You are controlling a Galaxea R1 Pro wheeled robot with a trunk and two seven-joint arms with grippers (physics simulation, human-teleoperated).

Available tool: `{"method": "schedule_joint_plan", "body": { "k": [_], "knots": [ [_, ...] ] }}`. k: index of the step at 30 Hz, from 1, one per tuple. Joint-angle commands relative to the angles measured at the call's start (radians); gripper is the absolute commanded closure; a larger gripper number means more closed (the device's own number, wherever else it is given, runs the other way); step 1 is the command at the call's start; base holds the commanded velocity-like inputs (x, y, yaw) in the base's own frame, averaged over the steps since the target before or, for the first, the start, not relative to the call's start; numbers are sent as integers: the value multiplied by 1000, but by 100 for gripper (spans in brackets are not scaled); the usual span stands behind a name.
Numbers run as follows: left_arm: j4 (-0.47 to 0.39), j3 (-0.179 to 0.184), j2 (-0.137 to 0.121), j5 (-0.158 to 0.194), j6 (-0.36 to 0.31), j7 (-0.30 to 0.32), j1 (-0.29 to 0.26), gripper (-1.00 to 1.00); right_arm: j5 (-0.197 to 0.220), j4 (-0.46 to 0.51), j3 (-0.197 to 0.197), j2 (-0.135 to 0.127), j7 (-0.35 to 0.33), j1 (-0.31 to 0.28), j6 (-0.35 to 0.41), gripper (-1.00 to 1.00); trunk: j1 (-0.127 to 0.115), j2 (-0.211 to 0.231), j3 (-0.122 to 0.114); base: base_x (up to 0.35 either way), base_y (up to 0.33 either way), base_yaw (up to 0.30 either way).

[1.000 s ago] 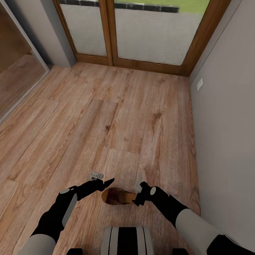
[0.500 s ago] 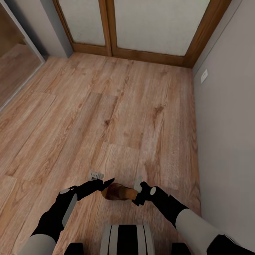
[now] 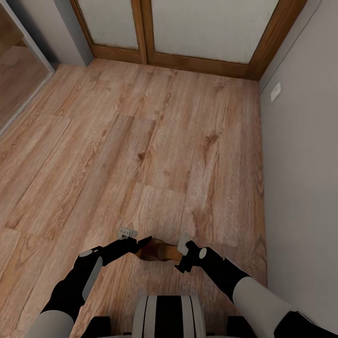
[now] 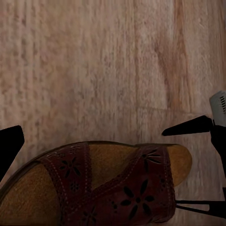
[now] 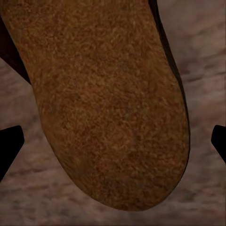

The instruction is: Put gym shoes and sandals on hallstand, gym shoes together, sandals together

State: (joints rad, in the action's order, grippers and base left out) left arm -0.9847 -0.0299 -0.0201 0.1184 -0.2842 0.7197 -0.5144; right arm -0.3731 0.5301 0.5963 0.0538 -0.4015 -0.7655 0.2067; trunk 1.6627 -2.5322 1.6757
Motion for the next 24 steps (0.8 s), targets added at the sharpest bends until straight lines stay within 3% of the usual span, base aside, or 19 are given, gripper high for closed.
{"method": "schedule_joint_plan", "body": {
  "k": [1,24],
  "knots": [
    [0,-1,0,9,-10,3,-1,-100,-10,2,0,0,-4,0,4,-100,0,0,2,0,0,44],
    [0,-1,-1,9,-10,3,-1,-100,-9,2,0,0,-4,-1,3,-100,0,0,12,0,0,15]
  ]
}}
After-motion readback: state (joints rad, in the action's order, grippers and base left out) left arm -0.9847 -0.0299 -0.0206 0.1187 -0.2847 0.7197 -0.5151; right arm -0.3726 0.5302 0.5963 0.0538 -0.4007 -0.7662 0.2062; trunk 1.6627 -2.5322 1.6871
